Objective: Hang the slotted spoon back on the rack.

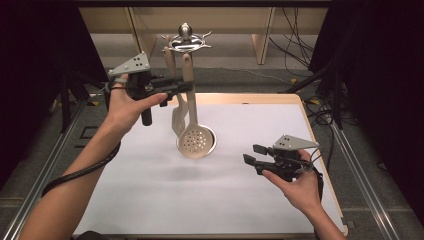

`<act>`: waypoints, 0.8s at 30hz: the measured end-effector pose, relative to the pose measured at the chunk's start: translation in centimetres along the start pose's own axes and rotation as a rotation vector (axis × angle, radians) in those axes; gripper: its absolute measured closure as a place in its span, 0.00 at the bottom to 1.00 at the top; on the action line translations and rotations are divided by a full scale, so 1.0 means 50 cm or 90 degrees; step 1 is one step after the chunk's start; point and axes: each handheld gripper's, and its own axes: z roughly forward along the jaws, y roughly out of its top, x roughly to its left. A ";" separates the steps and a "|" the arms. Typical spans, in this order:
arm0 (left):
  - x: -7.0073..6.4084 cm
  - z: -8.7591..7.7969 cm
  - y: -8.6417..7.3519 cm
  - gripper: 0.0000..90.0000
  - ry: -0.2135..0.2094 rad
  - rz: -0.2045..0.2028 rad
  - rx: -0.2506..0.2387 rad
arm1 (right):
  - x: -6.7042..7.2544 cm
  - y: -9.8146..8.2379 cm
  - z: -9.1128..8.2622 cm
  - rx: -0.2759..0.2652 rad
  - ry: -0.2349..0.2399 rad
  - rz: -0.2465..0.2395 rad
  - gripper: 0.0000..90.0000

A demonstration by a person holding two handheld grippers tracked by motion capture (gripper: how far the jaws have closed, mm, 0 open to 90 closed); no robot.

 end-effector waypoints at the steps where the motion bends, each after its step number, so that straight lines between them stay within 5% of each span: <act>1: 0.000 0.000 0.000 0.82 0.000 0.000 0.000 | 0.000 0.000 0.000 0.000 0.000 0.000 0.54; 15: 0.018 0.008 0.003 0.82 -0.010 -0.022 0.003 | 0.001 0.000 0.004 0.000 0.021 0.006 0.54; 16: 0.018 0.008 0.003 0.82 -0.010 -0.022 0.003 | 0.000 0.000 0.003 -0.005 0.002 -0.002 0.54; 24: 0.027 0.014 -0.006 0.82 -0.003 -0.044 -0.002 | 0.001 -0.001 0.000 0.004 0.008 0.008 0.54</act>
